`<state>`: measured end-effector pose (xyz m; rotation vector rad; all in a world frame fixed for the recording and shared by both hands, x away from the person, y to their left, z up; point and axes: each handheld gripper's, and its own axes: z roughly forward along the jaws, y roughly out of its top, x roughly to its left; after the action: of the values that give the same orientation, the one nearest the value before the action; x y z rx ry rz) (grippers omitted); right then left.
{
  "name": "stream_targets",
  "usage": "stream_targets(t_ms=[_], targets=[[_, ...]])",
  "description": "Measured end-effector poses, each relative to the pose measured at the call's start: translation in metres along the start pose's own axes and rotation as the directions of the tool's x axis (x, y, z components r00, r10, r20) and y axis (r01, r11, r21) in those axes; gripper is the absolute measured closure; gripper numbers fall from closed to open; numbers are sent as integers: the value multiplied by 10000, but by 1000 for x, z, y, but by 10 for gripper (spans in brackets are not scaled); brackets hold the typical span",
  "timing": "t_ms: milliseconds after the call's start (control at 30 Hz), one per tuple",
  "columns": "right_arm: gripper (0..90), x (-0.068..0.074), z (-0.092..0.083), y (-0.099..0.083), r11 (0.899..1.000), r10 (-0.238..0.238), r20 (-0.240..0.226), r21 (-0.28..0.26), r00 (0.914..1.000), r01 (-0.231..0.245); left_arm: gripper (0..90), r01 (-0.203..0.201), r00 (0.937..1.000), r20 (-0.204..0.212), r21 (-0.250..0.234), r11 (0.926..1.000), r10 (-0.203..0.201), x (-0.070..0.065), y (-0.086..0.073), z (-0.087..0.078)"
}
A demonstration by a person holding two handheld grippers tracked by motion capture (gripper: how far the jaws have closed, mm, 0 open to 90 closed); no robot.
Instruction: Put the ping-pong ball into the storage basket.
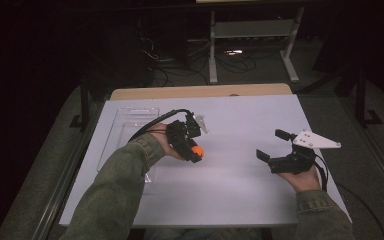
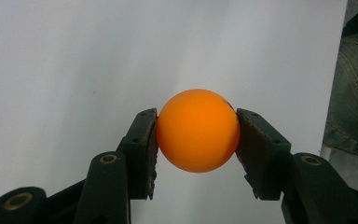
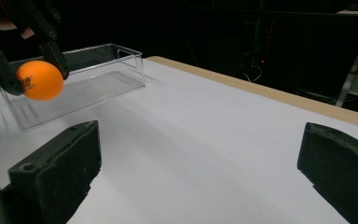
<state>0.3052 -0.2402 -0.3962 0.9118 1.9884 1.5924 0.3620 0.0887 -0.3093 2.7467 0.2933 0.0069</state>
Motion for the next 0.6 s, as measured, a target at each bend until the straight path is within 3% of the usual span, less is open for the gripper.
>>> stream_targets(t_ms=[267,600], targets=[[0,0,0,0,10000,-13,18,16,10000,13,503,-139,9998,-159,-61,9999,138,-2,4,-16],[0,0,0,0,10000,7,15,1,10000,-7,504,-185,9994,-317,-502,9986,169,0,6,-37]])
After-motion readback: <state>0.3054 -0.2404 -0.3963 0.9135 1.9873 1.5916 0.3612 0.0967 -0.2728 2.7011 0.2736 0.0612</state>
